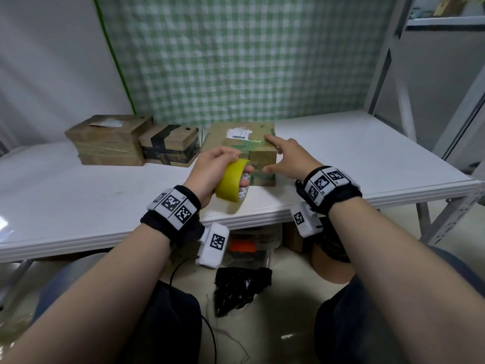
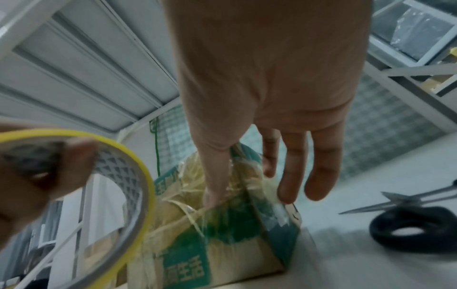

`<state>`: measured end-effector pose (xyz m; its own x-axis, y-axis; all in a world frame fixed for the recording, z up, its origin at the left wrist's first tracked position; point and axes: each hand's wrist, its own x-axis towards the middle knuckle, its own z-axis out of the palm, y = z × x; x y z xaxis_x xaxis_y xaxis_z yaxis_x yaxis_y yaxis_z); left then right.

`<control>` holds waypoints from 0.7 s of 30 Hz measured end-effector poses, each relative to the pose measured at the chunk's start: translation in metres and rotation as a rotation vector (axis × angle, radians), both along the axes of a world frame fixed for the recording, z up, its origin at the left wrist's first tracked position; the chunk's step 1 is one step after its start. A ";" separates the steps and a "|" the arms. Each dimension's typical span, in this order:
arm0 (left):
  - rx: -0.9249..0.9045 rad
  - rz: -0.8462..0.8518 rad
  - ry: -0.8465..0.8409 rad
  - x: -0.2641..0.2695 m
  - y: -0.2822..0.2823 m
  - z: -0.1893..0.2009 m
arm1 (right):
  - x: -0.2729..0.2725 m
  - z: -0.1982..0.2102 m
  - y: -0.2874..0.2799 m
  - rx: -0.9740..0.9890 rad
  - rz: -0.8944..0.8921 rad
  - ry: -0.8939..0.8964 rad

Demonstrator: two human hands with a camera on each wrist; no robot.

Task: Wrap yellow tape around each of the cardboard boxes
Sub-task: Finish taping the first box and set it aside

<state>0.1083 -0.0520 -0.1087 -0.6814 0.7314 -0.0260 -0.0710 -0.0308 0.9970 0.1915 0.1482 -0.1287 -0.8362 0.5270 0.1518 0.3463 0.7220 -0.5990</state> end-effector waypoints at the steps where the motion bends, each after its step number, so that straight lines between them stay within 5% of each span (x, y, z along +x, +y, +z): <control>1: 0.005 -0.009 0.004 0.001 0.001 0.000 | 0.002 0.004 -0.003 0.010 -0.022 0.017; 6: 0.065 -0.062 0.029 0.009 0.005 -0.002 | 0.012 0.033 -0.028 -0.100 0.026 0.343; 11: 0.110 -0.059 0.075 0.013 0.005 0.000 | 0.019 0.036 -0.040 -0.258 0.128 0.316; 21: 0.130 -0.069 0.100 0.017 0.003 0.003 | 0.016 0.038 -0.044 -0.229 0.079 0.415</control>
<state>0.1248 -0.0485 -0.1056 -0.6241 0.7692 0.1372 0.0221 -0.1582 0.9872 0.2078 0.1042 -0.0904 -0.7686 0.5229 0.3686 -0.0065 0.5697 -0.8218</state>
